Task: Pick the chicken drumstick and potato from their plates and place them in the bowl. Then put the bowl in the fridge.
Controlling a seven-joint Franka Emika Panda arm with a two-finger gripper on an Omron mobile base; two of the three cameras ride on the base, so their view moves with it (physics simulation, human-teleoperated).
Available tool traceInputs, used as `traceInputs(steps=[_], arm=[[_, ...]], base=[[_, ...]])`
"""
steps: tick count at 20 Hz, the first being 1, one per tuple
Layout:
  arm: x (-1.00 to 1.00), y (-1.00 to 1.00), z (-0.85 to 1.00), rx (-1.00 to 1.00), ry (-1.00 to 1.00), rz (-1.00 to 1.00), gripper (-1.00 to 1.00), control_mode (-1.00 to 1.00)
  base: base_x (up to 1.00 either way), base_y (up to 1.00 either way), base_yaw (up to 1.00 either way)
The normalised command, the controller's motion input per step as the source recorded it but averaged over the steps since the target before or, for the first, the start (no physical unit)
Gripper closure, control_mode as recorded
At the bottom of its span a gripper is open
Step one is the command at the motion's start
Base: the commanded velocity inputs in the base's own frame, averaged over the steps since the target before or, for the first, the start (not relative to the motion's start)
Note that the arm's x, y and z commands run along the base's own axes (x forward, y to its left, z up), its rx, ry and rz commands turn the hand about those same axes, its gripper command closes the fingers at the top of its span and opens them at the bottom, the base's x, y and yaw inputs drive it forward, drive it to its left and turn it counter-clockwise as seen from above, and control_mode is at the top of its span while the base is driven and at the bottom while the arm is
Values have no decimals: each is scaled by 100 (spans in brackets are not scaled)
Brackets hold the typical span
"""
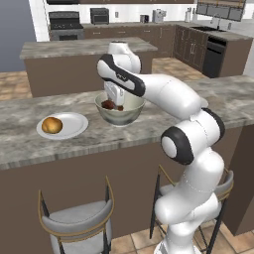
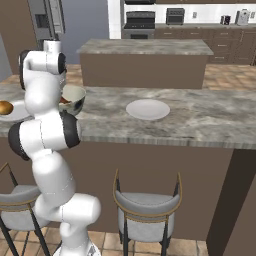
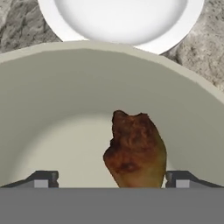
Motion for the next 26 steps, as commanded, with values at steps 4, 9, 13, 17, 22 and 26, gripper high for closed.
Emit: traceInputs(steps=[4, 9, 13, 17, 22, 26], arm=[[-8, 1, 26, 0, 0, -5, -100, -100], [-13, 0, 43, 0, -4, -12, -100, -100], [-24, 0, 41, 0, -9, -21, -100, -100], [-42, 4, 30, 0, 0, -36, -100, -100], [-45, 10, 22, 0, 0, -42, -100, -100], [-56, 10, 6, 1, 0, -54, -100, -100]], base=[[0, 0, 0], [0, 0, 0], [0, 0, 0], [0, 0, 0], [0, 0, 0], [0, 0, 0]])
